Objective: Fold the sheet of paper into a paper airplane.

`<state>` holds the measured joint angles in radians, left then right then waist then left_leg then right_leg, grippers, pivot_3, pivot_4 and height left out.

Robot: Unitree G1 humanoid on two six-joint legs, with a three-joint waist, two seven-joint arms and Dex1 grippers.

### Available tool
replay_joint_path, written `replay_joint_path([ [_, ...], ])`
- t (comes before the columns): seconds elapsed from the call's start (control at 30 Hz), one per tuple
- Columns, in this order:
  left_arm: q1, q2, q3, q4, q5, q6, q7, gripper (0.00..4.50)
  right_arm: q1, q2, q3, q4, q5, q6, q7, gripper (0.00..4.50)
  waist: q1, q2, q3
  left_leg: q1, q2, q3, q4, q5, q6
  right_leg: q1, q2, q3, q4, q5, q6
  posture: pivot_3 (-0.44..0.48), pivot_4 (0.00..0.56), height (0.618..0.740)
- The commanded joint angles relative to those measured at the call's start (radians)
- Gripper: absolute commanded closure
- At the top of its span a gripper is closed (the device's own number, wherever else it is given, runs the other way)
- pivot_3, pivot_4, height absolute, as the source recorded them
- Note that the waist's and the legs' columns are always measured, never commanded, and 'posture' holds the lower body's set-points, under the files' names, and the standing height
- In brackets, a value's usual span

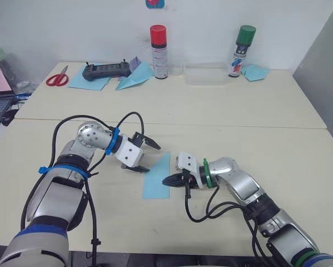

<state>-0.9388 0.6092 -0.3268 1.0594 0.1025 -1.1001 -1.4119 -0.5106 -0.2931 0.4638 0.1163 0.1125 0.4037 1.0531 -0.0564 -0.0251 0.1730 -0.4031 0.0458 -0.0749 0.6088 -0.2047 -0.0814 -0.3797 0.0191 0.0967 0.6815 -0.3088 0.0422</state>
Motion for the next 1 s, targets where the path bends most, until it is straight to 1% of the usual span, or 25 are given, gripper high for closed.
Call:
replay_joint_path([
  [0.03, -0.033, -0.001, 0.004, 0.034, 0.011, -0.036, 0.034, 0.02, 0.03, -0.028, -0.059, -0.08, 0.06, 0.076, 0.004, 4.5, 0.004, -0.001, 0.001, 0.0, 0.0, 0.0, 0.0, 0.0, 0.0, 0.0, 0.0, 0.0, 0.0, 0.0, 0.0, 0.0, 0.15, 0.74],
  [0.13, -0.041, 0.014, 0.006, 0.051, 0.01, -0.055, 0.035, 0.02, 0.052, -0.045, -0.132, -0.213, 0.184, 0.234, 0.011, 4.5, 0.004, 0.0, 0.002, -0.003, 0.0, 0.0, 0.001, 0.0, 0.0, -0.001, 0.0, 0.0, 0.0, 0.0, 0.001, 0.0, 0.15, 0.74],
  [0.2, -0.041, 0.022, 0.003, 0.059, 0.012, -0.071, 0.036, 0.02, 0.06, -0.067, -0.181, -0.296, 0.267, 0.343, 0.008, 4.5, 0.002, 0.0, 0.003, -0.007, 0.0, -0.001, 0.002, 0.0, 0.0, -0.006, 0.0, 0.0, 0.001, 0.001, 0.001, 0.0, 0.15, 0.74],
  [0.3, -0.039, 0.022, 0.002, 0.066, 0.011, -0.09, 0.038, 0.02, 0.069, -0.101, -0.223, -0.377, 0.331, 0.431, -0.012, 4.5, 0.002, 0.0, 0.003, -0.011, 0.0, -0.003, 0.002, 0.0, 0.0, -0.009, 0.0, -0.003, 0.001, 0.003, -0.003, 0.0, 0.15, 0.74],
  [0.5, -0.047, 0.012, 0.005, 0.074, 0.012, -0.093, 0.049, 0.02, 0.085, -0.128, -0.241, -0.422, 0.364, 0.464, -0.065, 4.5, 0.0, 0.0, 0.003, -0.012, -0.001, -0.004, 0.002, 0.0, 0.0, -0.009, 0.0, -0.004, 0.001, 0.003, -0.003, 0.0, 0.15, 0.74],
  [0.77, -0.054, -0.05, 0.003, 0.04, -0.075, -0.097, -0.031, 0.02, 0.098, -0.134, -0.24, -0.414, 0.356, 0.437, -0.126, 4.5, 0.0, 0.0, 0.003, -0.013, -0.001, -0.004, 0.003, 0.0, 0.0, -0.009, 0.0, -0.004, 0.001, 0.003, -0.002, 0.0, 0.15, 0.74],
  [0.93, -0.054, -0.072, -0.009, 0.055, -0.075, -0.104, -0.062, 0.02, 0.098, -0.148, -0.25, -0.401, 0.357, 0.428, -0.138, 4.5, 0.0, -0.001, 0.003, -0.013, -0.001, -0.004, 0.003, 0.0, 0.0, -0.009, 0.0, -0.005, 0.001, 0.003, -0.003, 0.0, 0.15, 0.74],
  [0.97, -0.054, -0.077, -0.011, 0.055, -0.078, -0.105, -0.068, 0.4, 0.1, -0.15, -0.251, -0.401, 0.358, 0.427, -0.141, 4.5, 0.0, 0.0, 0.003, -0.013, -0.001, -0.004, 0.003, 0.0, 0.0, -0.009, 0.0, -0.005, 0.001, 0.003, -0.003, 0.0, 0.15, 0.74],
  [1.0, -0.053, -0.084, -0.013, 0.052, -0.086, -0.104, -0.079, 0.63, 0.101, -0.152, -0.253, -0.4, 0.358, 0.425, -0.143, 4.5, 0.0, 0.0, 0.003, -0.013, -0.001, -0.004, 0.003, 0.0, 0.0, -0.009, 0.0, -0.005, 0.001, 0.003, -0.003, 0.0, 0.15, 0.74],
])
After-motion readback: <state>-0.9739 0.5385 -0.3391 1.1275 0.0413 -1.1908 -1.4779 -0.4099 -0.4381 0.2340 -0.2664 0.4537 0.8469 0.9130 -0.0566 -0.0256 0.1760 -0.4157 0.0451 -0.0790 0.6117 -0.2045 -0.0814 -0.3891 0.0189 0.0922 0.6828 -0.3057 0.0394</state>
